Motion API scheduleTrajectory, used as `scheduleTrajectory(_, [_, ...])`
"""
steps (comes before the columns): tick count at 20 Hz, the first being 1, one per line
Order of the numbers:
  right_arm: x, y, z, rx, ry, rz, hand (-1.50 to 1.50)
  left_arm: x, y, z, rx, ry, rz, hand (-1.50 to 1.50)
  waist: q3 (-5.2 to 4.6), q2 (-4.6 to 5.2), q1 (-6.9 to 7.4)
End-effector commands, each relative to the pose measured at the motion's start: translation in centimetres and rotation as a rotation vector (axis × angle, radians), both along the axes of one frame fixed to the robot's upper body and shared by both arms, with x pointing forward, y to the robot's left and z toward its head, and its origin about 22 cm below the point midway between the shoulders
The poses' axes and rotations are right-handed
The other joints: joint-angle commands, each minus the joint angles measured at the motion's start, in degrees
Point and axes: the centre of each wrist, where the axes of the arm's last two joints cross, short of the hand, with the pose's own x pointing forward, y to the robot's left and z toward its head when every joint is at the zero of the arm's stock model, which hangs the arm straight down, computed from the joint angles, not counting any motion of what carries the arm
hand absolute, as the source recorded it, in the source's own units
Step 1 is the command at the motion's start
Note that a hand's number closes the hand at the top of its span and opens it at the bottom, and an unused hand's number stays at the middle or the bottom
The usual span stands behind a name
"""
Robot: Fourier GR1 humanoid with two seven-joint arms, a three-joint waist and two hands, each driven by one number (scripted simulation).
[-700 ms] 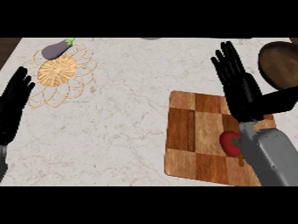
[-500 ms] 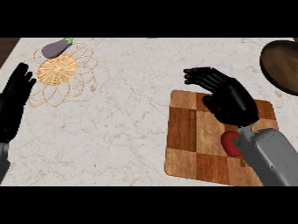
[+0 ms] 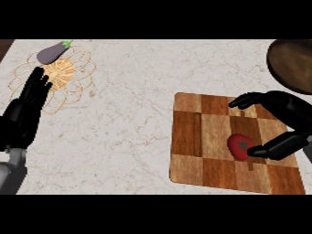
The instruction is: Pick the tomato from the cutting board and place it in the pan
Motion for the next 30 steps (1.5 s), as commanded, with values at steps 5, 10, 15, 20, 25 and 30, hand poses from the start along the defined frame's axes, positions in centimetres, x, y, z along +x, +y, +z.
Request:
scheduleTrajectory(5, [1.1,-10.6,7.6,-0.194,-0.24,0.062,-1.5,0.7,-1.8,-1.1,0.0,0.007,-0.038,0.0,-0.15,0.12,1.15])
scheduleTrajectory(10, [1.0,-11.7,13.4,-0.478,-0.338,0.086,-1.5,1.1,-2.0,-0.4,-0.004,-0.007,-0.056,0.0,-0.26,-0.02,2.34])
scheduleTrajectory(15, [2.0,-10.8,12.9,-0.504,-0.379,0.127,-1.5,2.3,-2.5,0.0,0.003,-0.019,-0.026,0.0,-0.31,-0.38,1.43])
scheduleTrajectory(20, [3.0,-6.7,14.8,-0.527,-0.469,0.146,-1.5,1.7,-2.5,-0.9,-0.001,-0.01,-0.029,0.0,-0.4,-0.76,0.97])
scheduleTrajectory(25, [2.7,-5.7,13.2,-0.52,-0.397,0.24,-1.5,0.9,-3.1,-1.4,0.0,0.016,-0.031,0.0,-0.35,-0.89,1.12])
scheduleTrajectory(30, [1.1,-3.2,13.6,-0.522,-0.362,0.36,-1.5,1.5,-2.3,-1.2,-0.006,0.022,-0.011,0.0,-0.41,-1.15,-0.21])
